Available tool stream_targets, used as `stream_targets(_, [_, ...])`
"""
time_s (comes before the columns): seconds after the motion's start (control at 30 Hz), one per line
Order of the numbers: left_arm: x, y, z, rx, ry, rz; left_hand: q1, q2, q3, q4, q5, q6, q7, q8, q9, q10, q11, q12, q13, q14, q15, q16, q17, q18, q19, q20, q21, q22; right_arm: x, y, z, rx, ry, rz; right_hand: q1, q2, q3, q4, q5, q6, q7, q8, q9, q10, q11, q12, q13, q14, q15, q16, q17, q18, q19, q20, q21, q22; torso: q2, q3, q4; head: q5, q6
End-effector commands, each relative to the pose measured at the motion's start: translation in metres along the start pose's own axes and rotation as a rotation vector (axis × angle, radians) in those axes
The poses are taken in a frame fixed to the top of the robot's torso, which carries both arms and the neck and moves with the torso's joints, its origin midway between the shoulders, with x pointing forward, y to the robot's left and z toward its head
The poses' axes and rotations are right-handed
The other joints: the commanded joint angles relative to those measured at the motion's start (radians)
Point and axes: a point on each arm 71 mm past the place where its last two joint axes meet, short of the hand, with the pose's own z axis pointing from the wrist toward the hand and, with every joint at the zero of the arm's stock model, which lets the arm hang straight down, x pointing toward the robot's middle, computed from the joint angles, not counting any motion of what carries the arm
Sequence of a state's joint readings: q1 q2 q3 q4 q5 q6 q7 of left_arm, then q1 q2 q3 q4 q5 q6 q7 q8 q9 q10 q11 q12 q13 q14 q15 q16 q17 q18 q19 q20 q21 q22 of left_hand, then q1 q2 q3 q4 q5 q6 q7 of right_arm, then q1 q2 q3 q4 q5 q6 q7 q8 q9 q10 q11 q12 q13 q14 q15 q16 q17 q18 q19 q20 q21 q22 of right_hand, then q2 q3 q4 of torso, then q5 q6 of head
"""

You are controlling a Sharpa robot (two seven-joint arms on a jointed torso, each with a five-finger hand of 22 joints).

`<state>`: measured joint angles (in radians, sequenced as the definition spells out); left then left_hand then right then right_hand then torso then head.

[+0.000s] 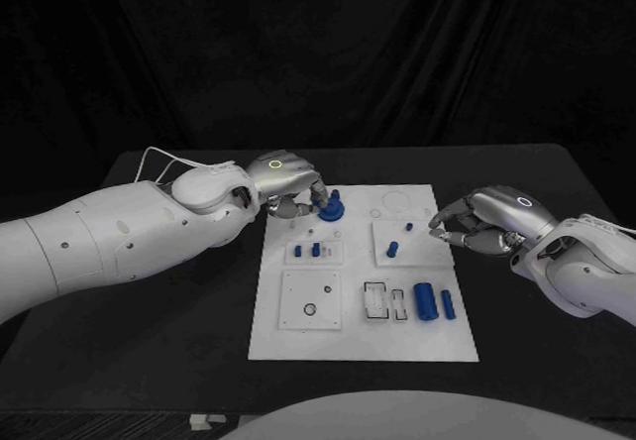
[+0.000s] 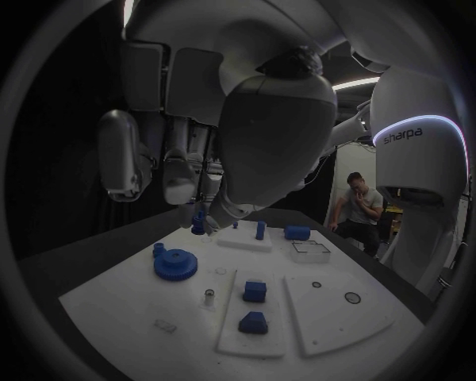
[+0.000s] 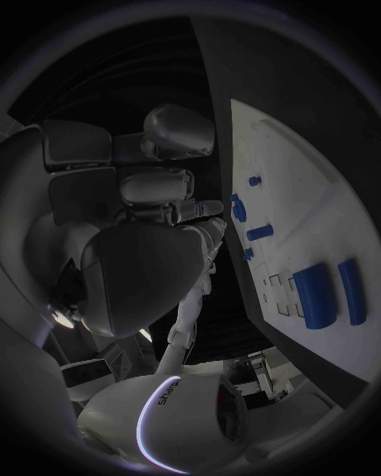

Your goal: Assemble the parts on the task board

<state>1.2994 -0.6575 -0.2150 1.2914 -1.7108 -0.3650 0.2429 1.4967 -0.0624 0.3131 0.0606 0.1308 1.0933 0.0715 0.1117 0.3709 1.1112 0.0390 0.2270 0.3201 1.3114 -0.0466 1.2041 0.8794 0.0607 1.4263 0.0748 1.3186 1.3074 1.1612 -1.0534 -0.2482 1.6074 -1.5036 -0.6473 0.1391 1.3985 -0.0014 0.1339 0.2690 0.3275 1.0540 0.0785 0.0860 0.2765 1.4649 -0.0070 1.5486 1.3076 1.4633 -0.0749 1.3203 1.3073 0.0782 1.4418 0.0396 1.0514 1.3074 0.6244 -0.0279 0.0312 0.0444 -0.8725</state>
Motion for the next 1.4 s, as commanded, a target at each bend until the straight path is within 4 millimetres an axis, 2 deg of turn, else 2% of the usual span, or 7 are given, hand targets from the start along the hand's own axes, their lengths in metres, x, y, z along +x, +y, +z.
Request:
stream_targets(0.03, [0.007, 0.002, -0.002, -0.01, 0.088, -0.02, -0.004, -0.003, 0.001, 0.007, -0.006, -0.005, 0.0, -0.006, -0.001, 0.032, -0.025, -0.007, -0.002, -0.011, 0.002, -0.009, -0.008, 0.001, -0.007, 0.001, -0.009, 0.181, 0.001, -0.001, 0.0, 0.004, 0.009, 0.011, -0.011, 0.001, -0.002, 0.006, -0.006, 0.007, 0.001, -0.001, 0.001, 0.084, 0.003, -0.005, 0.234, 0.061, 0.006, -0.007, 0.043, 0.015, -0.008, 0.001, -0.005, 0.14, 0.001, -0.0013, -0.0019, 0.005, 0.0])
stream_targets(0.17, [0.014, 0.003, -0.005, -0.017, 0.097, -0.028, -0.005, -0.003, 0.0, 0.008, -0.008, -0.005, 0.0, -0.007, -0.001, 0.033, -0.024, -0.009, -0.004, -0.013, 0.002, -0.01, -0.009, 0.001, -0.008, 0.001, -0.01, 0.181, 0.0, -0.002, -0.002, 0.006, 0.005, 0.01, -0.01, 0.0, -0.002, 0.005, -0.007, 0.006, 0.001, -0.001, 0.001, 0.084, 0.003, -0.005, 0.233, 0.06, 0.005, -0.008, 0.042, 0.015, -0.008, 0.001, -0.007, 0.139, 0.001, -0.0017, 0.0003, 0.006, 0.0])
stream_targets(0.33, [0.021, 0.003, -0.006, -0.022, 0.1, -0.034, -0.005, -0.004, 0.0, 0.008, -0.008, -0.006, 0.0, -0.008, -0.002, 0.034, -0.024, -0.011, -0.004, -0.014, 0.003, -0.01, -0.01, 0.001, -0.008, 0.001, -0.01, 0.181, 0.0, -0.003, -0.002, 0.007, 0.002, 0.009, -0.009, 0.0, -0.002, 0.004, -0.008, 0.005, 0.001, -0.003, 0.0, 0.083, 0.002, -0.005, 0.233, 0.06, 0.005, -0.008, 0.042, 0.015, -0.008, 0.001, -0.006, 0.139, 0.0, -0.0019, -0.0033, 0.009, 0.0])
stream_targets(0.57, [0.028, 0.003, -0.006, -0.026, 0.102, -0.04, -0.002, -0.005, 0.0, 0.006, -0.006, -0.007, 0.001, -0.01, -0.002, 0.035, -0.024, -0.013, -0.005, -0.015, 0.003, -0.012, -0.012, 0.001, -0.01, 0.002, -0.013, 0.181, 0.0, -0.003, -0.002, 0.006, 0.0, 0.008, -0.009, 0.0, -0.002, 0.004, -0.008, 0.005, 0.001, -0.003, 0.0, 0.083, 0.002, -0.005, 0.233, 0.06, 0.005, -0.008, 0.042, 0.015, -0.008, 0.001, -0.006, 0.139, 0.001, -0.0001, -0.0026, 0.008, 0.0])
stream_targets(1.4, [0.042, 0.003, -0.005, -0.034, 0.138, -0.056, -0.005, -0.007, -0.003, 0.008, -0.008, -0.012, 0.0, -0.016, -0.004, 0.028, -0.022, -0.027, -0.01, -0.028, 0.004, -0.024, -0.031, 0.004, -0.02, 0.003, -0.03, 0.176, 0.0, -0.003, -0.002, 0.007, -0.001, 0.008, -0.007, -0.001, 0.0, 0.003, -0.009, 0.003, 0.002, -0.004, 0.0, 0.083, 0.003, -0.006, 0.232, 0.061, 0.005, -0.008, 0.042, 0.015, -0.008, 0.001, -0.008, 0.139, 0.0, -0.0006, -0.0027, 0.004, 0.0])
